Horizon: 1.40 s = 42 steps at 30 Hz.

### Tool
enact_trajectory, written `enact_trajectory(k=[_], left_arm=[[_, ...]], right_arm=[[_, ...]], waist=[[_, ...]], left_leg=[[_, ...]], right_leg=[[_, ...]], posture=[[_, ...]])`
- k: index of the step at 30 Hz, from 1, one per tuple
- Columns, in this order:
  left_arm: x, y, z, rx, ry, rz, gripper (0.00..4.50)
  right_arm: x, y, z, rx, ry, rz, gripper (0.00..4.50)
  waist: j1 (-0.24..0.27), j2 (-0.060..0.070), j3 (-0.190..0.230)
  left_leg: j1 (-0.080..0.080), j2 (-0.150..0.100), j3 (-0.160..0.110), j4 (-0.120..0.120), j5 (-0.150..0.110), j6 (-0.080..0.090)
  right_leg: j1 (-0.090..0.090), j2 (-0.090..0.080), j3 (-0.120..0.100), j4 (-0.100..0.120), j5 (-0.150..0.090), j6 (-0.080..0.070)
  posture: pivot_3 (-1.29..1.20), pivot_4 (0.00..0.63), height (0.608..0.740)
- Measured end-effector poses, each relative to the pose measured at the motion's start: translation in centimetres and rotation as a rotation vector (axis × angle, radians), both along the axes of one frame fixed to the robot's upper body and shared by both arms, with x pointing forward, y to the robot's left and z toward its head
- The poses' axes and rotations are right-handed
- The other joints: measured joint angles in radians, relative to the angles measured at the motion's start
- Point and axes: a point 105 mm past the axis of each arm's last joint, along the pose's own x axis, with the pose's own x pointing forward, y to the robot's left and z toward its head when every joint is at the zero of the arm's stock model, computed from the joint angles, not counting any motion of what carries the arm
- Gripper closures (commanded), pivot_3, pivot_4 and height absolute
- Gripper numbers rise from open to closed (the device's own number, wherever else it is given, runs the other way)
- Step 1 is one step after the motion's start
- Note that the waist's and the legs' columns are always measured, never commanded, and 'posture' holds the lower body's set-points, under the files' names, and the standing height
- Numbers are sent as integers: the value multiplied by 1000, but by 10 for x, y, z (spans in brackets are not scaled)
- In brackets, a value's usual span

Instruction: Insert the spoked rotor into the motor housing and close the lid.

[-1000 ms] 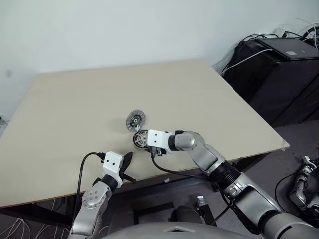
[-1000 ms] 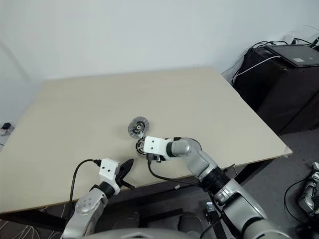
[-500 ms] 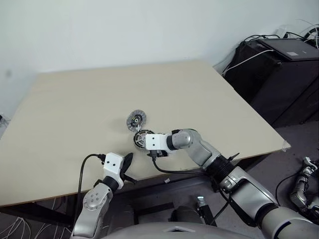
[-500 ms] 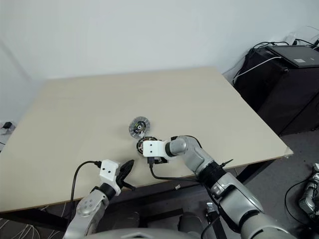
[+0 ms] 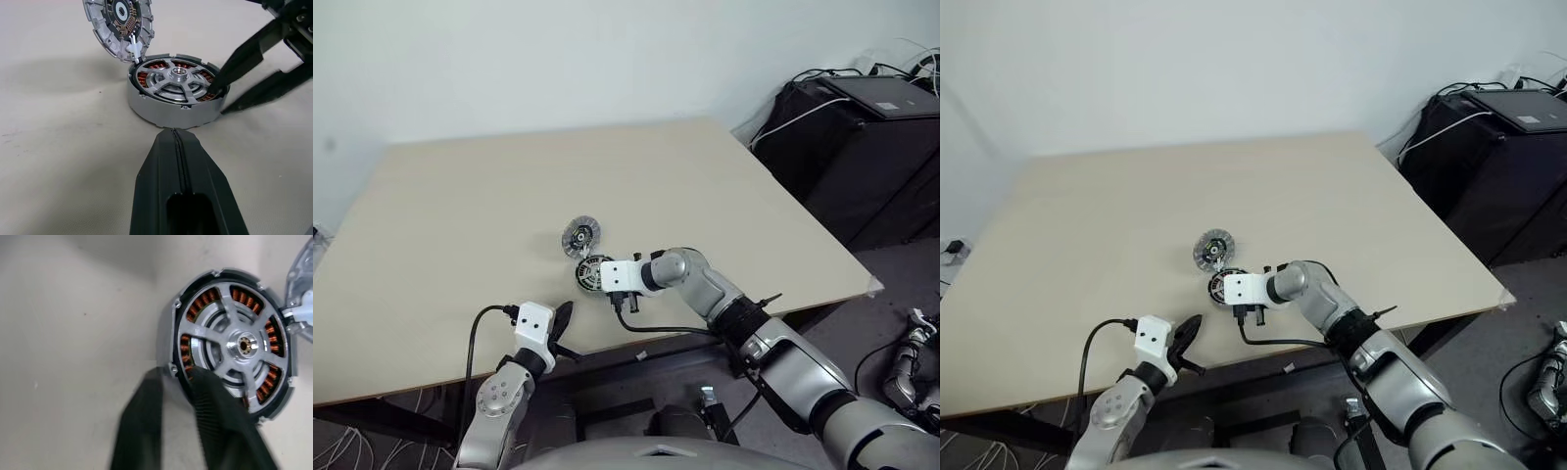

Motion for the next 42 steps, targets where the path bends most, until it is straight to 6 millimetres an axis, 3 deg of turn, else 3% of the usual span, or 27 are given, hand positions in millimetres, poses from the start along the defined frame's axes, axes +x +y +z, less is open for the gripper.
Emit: enact_trajectory(k=[9, 14, 22, 27, 34, 42], left_arm=[[0, 0, -1, 0, 2, 2, 4500], [1, 0, -1, 0, 1, 2, 4500], [0, 0, -4, -3, 15, 7, 4500], [0, -1, -6, -3, 19, 0, 4500], [2, -6, -5, -7, 19, -25, 4500], [3, -6, -5, -6, 18, -33, 4500]], right_arm=[[-2, 0, -3, 39, 27, -44, 4398], [-2, -4, -2, 161, 129, -239, 4398], [-6, -40, 18, 272, 277, -564, 4398], [-28, -51, 23, 325, 431, -714, 4398], [-36, -23, 32, 466, 599, -885, 4398], [-12, 6, 30, 527, 604, -1025, 4398]], waist=[[1, 0, 0], [5, 0, 1], [23, 0, 2], [22, 0, 2], [18, 0, 3], [12, 0, 4]], left_leg=[[0, 0, 0, 1, 0, 0], [-1, 0, -1, 1, 0, 0], [-3, 0, -2, 1, 0, 0], [-3, 0, -3, 0, 0, 0], [-3, 0, -3, 0, 0, 0], [-3, 0, -2, -2, 0, 0]], right_leg=[[-1, -1, 0, 2, 0, 0], [-2, -1, 0, 3, 0, 0], [-3, -2, 0, 1, 0, -1], [-4, -1, 0, 1, -1, -1], [-4, -1, 0, 3, -1, -1], [-4, -2, 0, 1, -1, -1]], posture=[[0, 0, 740], [0, 0, 740], [0, 0, 740], [0, 0, 740], [0, 0, 740], [0, 0, 740]])
